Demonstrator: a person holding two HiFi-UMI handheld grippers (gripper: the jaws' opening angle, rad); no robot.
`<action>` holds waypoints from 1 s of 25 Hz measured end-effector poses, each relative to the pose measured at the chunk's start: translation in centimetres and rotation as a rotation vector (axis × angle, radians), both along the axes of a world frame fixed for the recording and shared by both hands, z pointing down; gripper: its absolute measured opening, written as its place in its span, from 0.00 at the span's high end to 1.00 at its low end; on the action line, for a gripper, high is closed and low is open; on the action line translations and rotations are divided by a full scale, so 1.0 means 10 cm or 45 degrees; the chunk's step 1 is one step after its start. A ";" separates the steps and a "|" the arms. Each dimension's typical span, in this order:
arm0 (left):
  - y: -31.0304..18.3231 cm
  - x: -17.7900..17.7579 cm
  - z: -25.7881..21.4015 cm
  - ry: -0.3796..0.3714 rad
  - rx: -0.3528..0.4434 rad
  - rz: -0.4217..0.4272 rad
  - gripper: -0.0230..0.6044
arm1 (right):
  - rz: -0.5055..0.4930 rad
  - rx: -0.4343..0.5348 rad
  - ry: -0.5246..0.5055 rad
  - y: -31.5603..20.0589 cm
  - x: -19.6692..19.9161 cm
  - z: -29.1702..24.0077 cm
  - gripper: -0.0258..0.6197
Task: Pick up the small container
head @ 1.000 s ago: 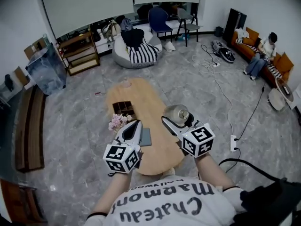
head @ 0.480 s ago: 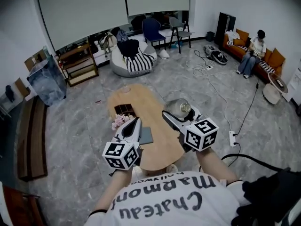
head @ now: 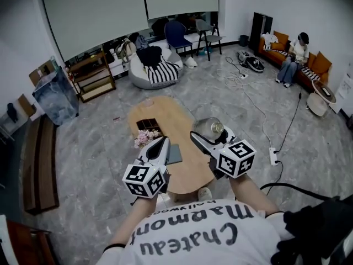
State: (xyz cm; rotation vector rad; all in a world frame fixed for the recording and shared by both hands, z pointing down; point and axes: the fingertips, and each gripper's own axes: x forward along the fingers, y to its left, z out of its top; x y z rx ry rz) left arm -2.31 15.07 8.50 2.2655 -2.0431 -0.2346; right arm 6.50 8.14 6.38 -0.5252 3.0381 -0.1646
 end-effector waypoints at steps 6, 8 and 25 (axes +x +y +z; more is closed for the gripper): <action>0.05 0.04 -0.11 0.001 0.048 0.025 0.94 | 0.000 0.005 -0.035 0.03 0.06 -0.08 0.47; 0.07 0.02 -0.10 0.014 0.058 0.011 0.94 | -0.004 0.024 -0.039 0.05 0.05 -0.10 0.47; 0.09 -0.07 0.00 0.040 0.097 -0.079 0.94 | -0.043 -0.022 -0.046 0.01 0.06 0.06 0.47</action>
